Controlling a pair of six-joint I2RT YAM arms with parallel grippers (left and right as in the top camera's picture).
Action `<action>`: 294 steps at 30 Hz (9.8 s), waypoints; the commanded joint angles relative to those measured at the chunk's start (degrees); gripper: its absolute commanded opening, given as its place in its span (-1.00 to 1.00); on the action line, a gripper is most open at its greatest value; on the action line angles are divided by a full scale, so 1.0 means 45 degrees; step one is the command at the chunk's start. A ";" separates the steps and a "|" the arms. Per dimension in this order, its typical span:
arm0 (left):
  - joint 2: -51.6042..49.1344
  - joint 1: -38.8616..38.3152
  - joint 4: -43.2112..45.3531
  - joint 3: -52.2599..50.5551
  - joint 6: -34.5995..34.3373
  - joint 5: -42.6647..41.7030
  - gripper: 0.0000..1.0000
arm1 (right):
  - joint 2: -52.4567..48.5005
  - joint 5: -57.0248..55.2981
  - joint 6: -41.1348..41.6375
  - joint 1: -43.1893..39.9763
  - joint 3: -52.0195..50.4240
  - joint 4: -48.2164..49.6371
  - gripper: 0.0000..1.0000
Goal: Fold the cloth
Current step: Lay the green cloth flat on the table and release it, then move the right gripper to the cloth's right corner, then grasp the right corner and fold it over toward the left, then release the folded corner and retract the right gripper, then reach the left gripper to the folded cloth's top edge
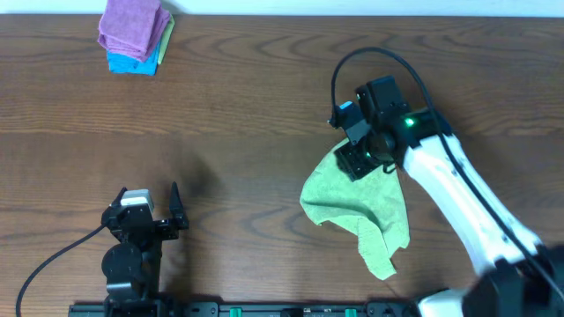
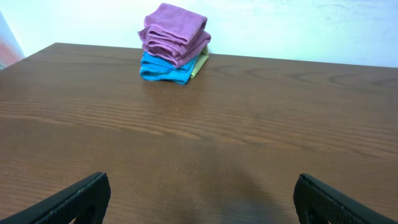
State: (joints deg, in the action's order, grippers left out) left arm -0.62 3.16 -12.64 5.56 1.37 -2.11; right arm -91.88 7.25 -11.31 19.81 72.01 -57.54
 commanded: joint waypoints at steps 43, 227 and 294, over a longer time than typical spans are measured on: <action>0.0068 -0.0063 -0.0117 -0.0359 0.0083 0.0233 0.91 | -0.5994 -0.0690 0.0787 -0.1069 -0.0068 0.6363 -0.97; 0.0068 -0.0063 -0.0117 -0.0359 0.0083 0.0233 0.91 | -0.4789 0.0515 -0.0695 -0.0583 0.5304 -0.0976 0.80; -1.6587 -0.7004 -0.0155 1.0856 0.1923 -0.1948 0.91 | 1.0613 -0.1190 0.4605 -0.0865 -0.0719 -0.4129 0.98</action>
State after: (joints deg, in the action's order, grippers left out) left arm -69.36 -25.52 -12.43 48.93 3.53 -18.94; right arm -44.36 6.39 7.64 15.18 68.69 -76.62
